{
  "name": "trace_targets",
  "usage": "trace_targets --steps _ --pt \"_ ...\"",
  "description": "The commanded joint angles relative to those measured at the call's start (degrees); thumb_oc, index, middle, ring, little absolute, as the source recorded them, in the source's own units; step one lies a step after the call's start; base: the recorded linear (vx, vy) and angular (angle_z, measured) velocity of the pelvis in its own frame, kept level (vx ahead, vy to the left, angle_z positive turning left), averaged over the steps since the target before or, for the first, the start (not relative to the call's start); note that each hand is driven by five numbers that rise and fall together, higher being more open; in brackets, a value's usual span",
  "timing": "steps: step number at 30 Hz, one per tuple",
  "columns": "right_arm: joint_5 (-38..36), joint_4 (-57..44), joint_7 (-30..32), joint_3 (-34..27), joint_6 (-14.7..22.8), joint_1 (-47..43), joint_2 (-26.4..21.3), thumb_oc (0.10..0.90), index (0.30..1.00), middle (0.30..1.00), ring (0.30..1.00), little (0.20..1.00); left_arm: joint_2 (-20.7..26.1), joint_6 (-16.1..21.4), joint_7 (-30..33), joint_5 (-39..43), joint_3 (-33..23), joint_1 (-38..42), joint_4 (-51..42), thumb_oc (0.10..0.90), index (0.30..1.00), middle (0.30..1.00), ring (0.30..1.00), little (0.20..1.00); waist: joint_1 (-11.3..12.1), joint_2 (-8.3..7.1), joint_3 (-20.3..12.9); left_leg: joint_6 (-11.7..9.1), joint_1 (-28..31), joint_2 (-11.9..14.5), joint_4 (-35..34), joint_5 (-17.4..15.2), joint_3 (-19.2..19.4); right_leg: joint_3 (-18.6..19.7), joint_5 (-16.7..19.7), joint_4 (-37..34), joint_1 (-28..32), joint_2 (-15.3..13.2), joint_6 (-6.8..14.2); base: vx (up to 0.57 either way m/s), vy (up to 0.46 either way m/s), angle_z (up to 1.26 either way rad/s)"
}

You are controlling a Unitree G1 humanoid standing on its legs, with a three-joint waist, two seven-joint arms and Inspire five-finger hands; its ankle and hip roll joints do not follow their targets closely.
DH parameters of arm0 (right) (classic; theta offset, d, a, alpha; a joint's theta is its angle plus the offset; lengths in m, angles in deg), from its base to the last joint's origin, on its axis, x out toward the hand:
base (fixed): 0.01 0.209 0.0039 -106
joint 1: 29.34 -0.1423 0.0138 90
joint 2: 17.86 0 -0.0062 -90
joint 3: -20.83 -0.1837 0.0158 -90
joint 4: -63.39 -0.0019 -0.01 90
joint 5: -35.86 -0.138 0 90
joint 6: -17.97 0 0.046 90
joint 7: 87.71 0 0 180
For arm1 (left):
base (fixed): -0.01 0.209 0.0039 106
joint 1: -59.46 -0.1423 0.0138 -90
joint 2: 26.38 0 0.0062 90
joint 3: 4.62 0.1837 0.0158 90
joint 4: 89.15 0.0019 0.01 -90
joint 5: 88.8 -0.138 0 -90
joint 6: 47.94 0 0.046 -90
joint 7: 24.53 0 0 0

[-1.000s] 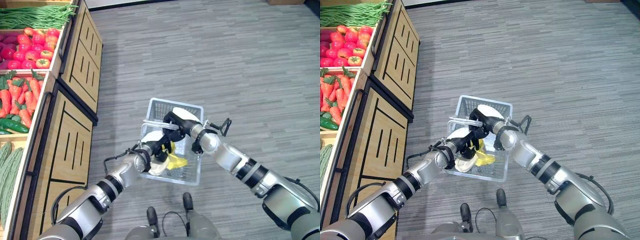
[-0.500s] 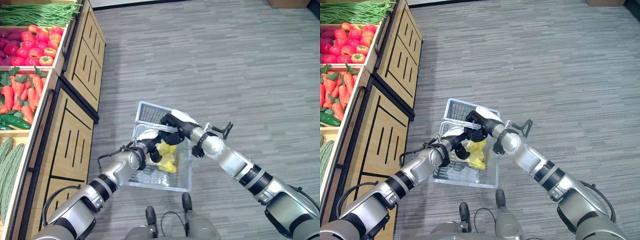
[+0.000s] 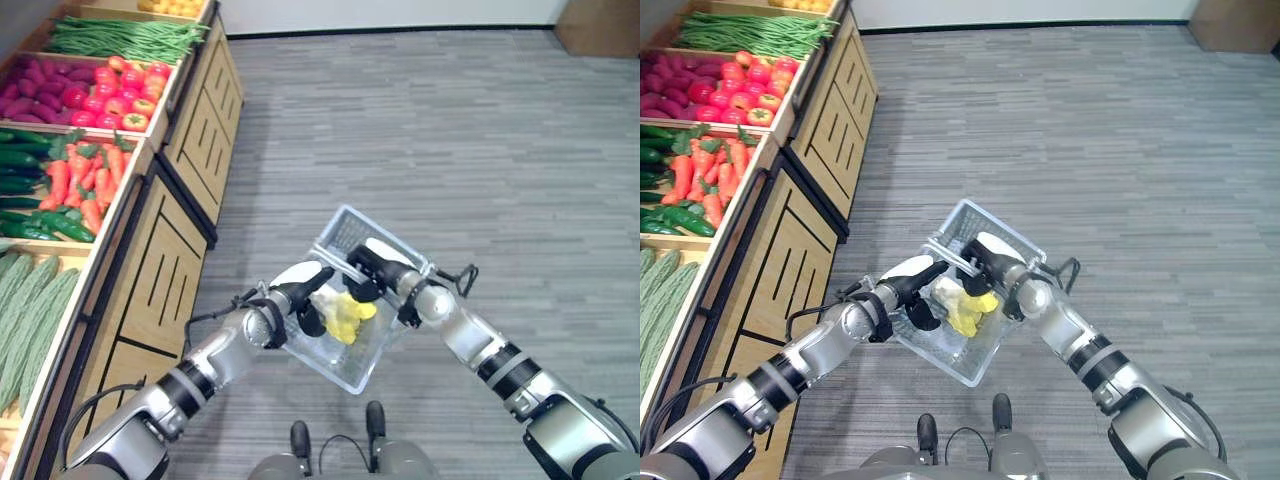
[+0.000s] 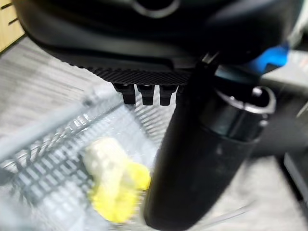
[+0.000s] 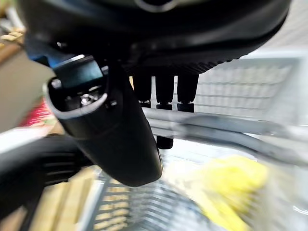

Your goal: Get the vegetables into the basket

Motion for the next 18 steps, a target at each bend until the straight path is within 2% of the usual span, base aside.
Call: trace_targets --steps 1,3,4,10,16,18 --pt "2.14 0.02 1.71 0.01 3.41 -1.95 2.2 0.4 0.3 0.3 0.3 0.3 -3.27 1.7 -0.05 1.02 1.25 2.81 9.91 0.9 1.0 1.0 1.0 1.0 1.04 -0.59 -8.57 -3.82 -0.5 3.24 4.63 -5.91 -0.49 0.82 -7.32 4.99 0.86 -4.9 4.91 0.02 -0.005 0.25" --pt "-1.3 7.65 2.99 -1.14 3.55 0.23 3.52 0.4 0.3 0.3 0.3 0.3 -5.58 1.68 1.03 -2.05 1.71 1.5 18.26 0.9 1.0 1.0 1.0 1.0 1.23 -0.49 -8.97 -3.87 -0.28 3.21 4.49 -5.71 -1.17 0.29 -7.85 5.21 1.47 -4.87 4.74 0.01 -0.005 0.13" --pt "-1.47 9.42 2.89 -1.2 3.7 0.47 3.43 0.4 0.3 0.3 0.3 0.3 -5.72 1.66 0.81 -2.37 1.52 1.11 19.16 0.9 1.0 1.0 1.0 1.0 1.36 -0.47 -9.13 -3.88 -0.31 3.15 4.46 -5.63 -1.45 0.15 -7.93 5.29 1.58 -4.93 4.67 0.01 -0.007 0.13" --pt "-0.93 17.66 5.06 -6.51 2.88 5.11 1.84 0.4 0.3 0.3 0.3 0.3 -1.89 2.17 0.37 -2.84 -1.7 -4.4 17.96 0.9 1.0 1.0 1.0 1.0 2.28 -0.41 -9.59 -3.84 -0.36 3.13 3.9 -5.73 -2.82 -1.21 -8.52 5.48 1.99 -5.14 4.77 0.03 0.0 0.19" --pt "-1.86 20.62 7.14 -14.35 3.1 12.03 -0.63 0.4 0.3 0.3 0.3 0.3 0.34 2.08 1.31 0.46 -9.43 -11.21 17.71 0.9 1.0 1.0 1.0 1.0 2.14 -1.04 -8.75 -3.72 -0.56 2.95 3.79 -5.5 -2.87 -1.08 -8.1 5.4 1.55 -5.43 4.99 0.0 0.001 0.01" --pt "-2.62 23.07 7.86 -17.34 3.45 14.99 -1.02 0.4 0.3 0.3 0.3 0.3 -0.54 2.31 1.91 2.96 -12.44 -13.17 20.22 0.9 1.0 1.0 1.0 1.0 1.9 -1.49 -8.74 -3.7 -0.6 2.87 3.58 -5.29 -2.77 -1.02 -8.03 5.25 1.48 -5.46 5.13 0.0 0.0 0.0"
